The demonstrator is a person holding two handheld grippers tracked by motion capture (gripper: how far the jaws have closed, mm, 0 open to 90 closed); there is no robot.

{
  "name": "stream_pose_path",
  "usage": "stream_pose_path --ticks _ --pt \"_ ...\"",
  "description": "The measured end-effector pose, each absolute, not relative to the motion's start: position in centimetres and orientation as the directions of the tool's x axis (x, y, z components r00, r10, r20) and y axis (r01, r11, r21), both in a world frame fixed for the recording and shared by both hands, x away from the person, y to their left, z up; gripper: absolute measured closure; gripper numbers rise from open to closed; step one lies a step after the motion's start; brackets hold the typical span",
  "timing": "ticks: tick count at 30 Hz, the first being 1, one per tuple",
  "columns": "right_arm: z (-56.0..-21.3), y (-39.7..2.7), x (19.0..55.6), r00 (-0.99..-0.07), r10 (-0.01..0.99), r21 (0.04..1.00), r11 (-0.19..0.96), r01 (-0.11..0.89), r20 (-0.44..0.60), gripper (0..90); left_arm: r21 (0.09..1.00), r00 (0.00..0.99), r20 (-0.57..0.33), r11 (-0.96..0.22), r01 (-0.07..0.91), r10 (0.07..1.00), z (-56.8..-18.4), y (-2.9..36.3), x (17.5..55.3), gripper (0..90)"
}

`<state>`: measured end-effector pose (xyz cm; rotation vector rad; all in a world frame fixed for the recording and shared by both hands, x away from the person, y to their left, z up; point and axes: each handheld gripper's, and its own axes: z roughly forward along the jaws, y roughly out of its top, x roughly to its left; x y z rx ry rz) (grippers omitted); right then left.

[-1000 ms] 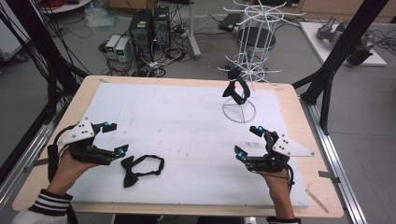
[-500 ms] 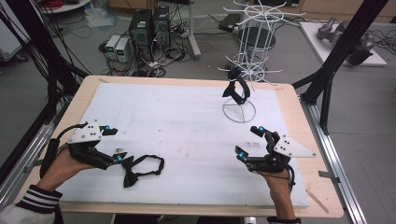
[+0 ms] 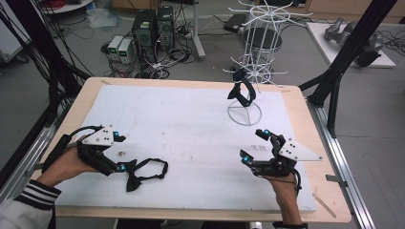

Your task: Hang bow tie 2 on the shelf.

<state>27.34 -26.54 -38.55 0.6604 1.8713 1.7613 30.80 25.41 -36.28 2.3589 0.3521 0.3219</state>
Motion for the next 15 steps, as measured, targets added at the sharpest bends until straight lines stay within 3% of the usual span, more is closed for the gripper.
stream_pose_path --ticks 15 --pt "-38.6 -26.7 27.3 -0.765 0.644 0.998 0.049 0.024 -0.014 11.7 0.610 0.955 0.093 -0.775 0.168 0.280 -37.6 24.5 32.2 17.4"
